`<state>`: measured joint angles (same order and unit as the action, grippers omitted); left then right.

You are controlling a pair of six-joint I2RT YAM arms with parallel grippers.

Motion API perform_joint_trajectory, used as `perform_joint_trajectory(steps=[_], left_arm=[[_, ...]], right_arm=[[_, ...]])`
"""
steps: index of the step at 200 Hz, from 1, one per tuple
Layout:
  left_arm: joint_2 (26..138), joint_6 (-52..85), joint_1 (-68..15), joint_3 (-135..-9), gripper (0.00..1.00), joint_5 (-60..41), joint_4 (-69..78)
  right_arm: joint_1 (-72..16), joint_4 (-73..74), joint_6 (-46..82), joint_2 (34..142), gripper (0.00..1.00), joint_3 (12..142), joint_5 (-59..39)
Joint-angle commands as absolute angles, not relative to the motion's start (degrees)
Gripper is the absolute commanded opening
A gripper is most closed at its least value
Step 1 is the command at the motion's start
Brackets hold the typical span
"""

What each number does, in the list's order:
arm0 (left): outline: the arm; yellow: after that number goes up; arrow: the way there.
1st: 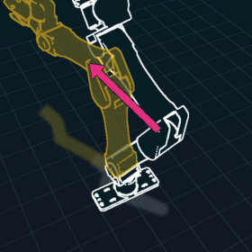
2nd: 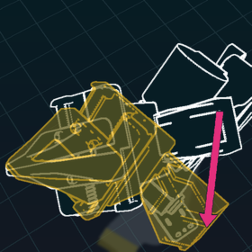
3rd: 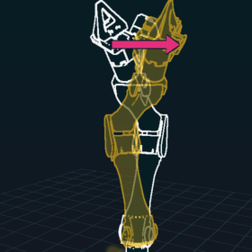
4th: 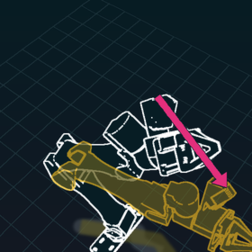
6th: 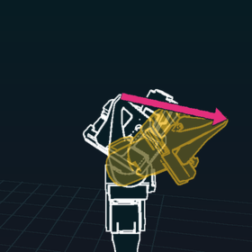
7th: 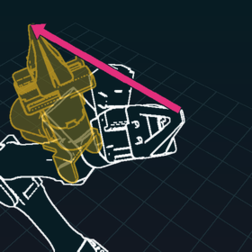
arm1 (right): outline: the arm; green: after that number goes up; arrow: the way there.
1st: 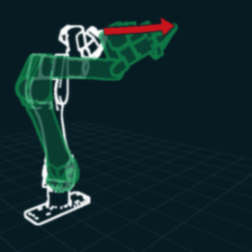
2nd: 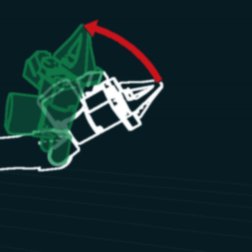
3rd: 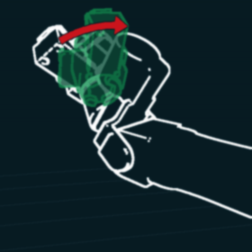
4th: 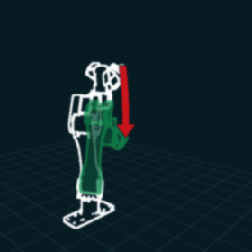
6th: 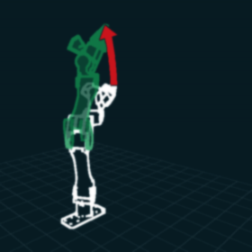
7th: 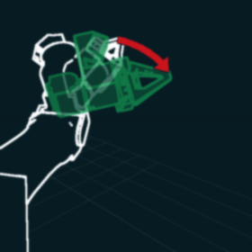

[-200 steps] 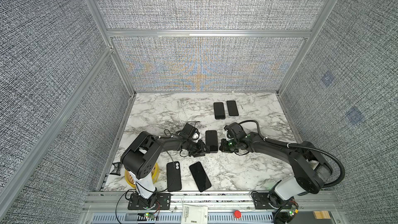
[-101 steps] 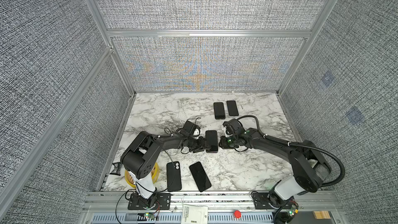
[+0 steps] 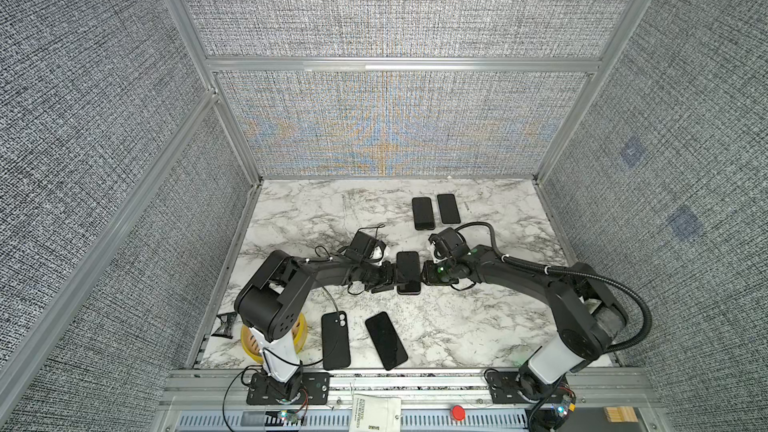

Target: Put the phone into the phone case

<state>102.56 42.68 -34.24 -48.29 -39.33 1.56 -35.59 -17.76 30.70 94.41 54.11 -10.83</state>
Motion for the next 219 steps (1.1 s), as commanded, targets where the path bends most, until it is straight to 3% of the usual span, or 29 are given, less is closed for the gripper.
perform_joint_trajectory(steps=[1,89,172,219], left_arm=[[103.5,42.7,-34.2,-47.6,0.65,-39.0,0.4],[106.8,43.4,-34.4,-47.9,0.64,-41.7,2.3],[107.4,44.6,-34.6,-47.6,0.55,-43.3,4.7],[106.8,45.3,-34.4,-46.8,0.54,-42.6,4.4]], right_arm=[[-35.4,-15.9,30.8,94.9,0.36,54.3,-12.3],[-34.7,-13.8,30.6,99.1,0.36,55.1,-14.2],[-33.9,-14.3,29.5,101.8,0.21,56.5,-16.0],[-33.8,-14.0,29.6,102.9,0.2,58.9,-17.0]])
